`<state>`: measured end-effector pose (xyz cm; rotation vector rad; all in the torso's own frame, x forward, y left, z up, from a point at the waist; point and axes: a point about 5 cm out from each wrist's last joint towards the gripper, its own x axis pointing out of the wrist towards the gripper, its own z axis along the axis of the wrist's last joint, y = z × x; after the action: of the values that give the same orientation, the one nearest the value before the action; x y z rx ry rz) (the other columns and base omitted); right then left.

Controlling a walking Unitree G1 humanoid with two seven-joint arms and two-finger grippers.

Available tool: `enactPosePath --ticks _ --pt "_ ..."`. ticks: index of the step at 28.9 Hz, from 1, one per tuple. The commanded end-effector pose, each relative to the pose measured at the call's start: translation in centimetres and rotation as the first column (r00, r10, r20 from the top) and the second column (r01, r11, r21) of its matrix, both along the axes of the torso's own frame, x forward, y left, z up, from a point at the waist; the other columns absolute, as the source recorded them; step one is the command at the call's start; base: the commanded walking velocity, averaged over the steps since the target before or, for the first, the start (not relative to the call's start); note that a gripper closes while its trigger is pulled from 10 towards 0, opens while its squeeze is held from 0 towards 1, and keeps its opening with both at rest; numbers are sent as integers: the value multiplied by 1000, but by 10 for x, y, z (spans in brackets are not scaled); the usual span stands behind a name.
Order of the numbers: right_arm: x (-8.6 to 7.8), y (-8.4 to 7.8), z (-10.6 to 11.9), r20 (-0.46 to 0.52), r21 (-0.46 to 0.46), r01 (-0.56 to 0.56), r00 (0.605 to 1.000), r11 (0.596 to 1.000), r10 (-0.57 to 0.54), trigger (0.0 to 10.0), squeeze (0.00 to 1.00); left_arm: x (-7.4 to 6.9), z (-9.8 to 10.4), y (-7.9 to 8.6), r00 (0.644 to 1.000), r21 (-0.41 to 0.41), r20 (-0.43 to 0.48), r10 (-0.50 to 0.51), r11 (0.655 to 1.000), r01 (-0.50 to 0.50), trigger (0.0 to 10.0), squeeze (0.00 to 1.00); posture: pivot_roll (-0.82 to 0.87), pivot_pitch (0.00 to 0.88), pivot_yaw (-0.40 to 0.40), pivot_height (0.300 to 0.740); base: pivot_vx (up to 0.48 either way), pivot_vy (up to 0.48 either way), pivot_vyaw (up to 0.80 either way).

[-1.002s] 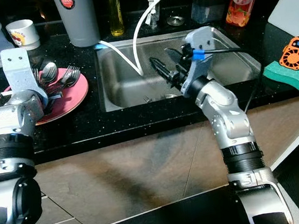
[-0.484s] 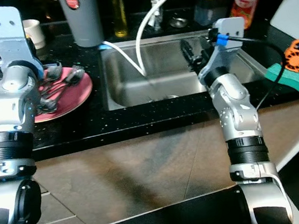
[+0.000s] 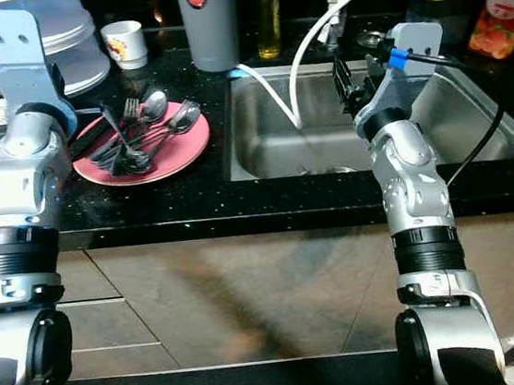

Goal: Kitchen organization

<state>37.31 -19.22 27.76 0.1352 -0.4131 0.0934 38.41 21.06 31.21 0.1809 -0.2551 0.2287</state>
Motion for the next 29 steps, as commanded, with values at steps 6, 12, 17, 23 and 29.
enactPosePath --ticks 6,12,17,23,29 --pt "1 -7 1 4 11 36 999 999 -37 10000 0 3 -2 -5 1000 13 -8 -21 1000 22 10000 0 111 44 -15 740 0 0 775" --pt "1 -9 1 5 14 49 999 999 -49 10000 0 4 -4 -7 1000 13 -13 -29 999 29 10000 0 111 44 -15 740 0 0 775" --pt "1 -11 0 5 15 59 998 998 -59 10000 0 6 -5 -8 999 10 -17 -34 999 34 10000 0 105 43 -11 740 0 0 775" --pt "0 -13 0 4 14 66 998 998 -66 10000 0 7 -7 -11 999 9 -21 -42 999 42 10000 0 94 43 -7 740 0 0 774" --pt "0 -14 -1 4 10 75 997 997 -75 10000 0 8 -8 -12 999 6 -23 -50 999 50 10000 0 91 41 -7 740 0 0 771"
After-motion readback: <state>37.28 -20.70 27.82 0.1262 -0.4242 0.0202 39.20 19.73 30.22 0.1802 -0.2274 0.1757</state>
